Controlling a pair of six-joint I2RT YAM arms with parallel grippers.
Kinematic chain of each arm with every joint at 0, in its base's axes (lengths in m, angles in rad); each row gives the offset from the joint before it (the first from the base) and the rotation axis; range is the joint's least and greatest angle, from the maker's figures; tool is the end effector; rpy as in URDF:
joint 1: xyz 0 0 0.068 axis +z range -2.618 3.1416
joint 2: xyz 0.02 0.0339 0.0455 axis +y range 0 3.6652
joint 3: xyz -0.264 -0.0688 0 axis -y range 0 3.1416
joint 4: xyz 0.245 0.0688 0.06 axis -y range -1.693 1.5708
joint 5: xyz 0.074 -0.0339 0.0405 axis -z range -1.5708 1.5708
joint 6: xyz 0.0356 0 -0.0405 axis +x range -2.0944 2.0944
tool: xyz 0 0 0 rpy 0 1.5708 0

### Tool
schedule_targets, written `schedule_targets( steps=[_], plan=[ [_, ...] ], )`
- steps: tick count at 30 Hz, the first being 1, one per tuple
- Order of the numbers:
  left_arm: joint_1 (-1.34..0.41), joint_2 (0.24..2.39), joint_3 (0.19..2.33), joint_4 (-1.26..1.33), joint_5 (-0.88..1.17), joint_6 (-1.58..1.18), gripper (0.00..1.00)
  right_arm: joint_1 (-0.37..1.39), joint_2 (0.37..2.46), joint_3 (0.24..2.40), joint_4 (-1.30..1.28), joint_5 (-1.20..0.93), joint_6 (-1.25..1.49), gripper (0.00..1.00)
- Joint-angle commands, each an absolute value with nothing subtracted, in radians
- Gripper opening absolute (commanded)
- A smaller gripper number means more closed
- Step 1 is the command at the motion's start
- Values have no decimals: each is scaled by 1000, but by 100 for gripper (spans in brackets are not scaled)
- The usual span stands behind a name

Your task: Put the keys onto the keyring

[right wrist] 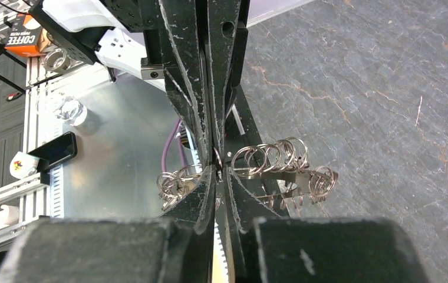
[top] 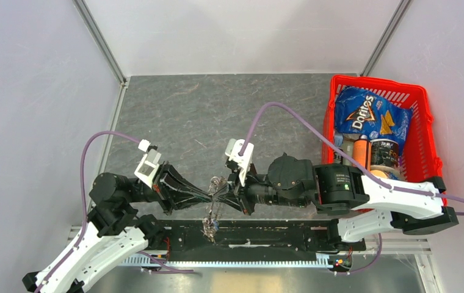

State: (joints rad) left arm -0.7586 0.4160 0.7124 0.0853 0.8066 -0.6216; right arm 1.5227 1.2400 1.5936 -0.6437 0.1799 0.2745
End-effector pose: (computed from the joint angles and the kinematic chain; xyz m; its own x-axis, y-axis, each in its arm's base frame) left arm 0.0454 -0.0784 0.3859 -0.3406 -0.2324 -0.9110 0.9397 -0.1156 -0.3218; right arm 0.0183 0.2472 0.4731 -0.2774 -0.2158 -0.9362 -0.9343 0.2878 0.2105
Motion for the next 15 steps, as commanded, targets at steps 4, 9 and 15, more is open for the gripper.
schedule_targets(
  steps=[4, 9, 15],
  plan=[
    [-758, 408, 705, 162, 818, -646, 2, 1519, 1157, 1582, -591, 149, 267, 17],
    [-758, 413, 694, 185, 815, -650, 2, 1519, 1154, 1580, -592, 129, 253, 22],
    [-758, 418, 695, 193, 813, -652, 2, 1519, 1084, 1511, -592, 269, 248, 36]
  ],
)
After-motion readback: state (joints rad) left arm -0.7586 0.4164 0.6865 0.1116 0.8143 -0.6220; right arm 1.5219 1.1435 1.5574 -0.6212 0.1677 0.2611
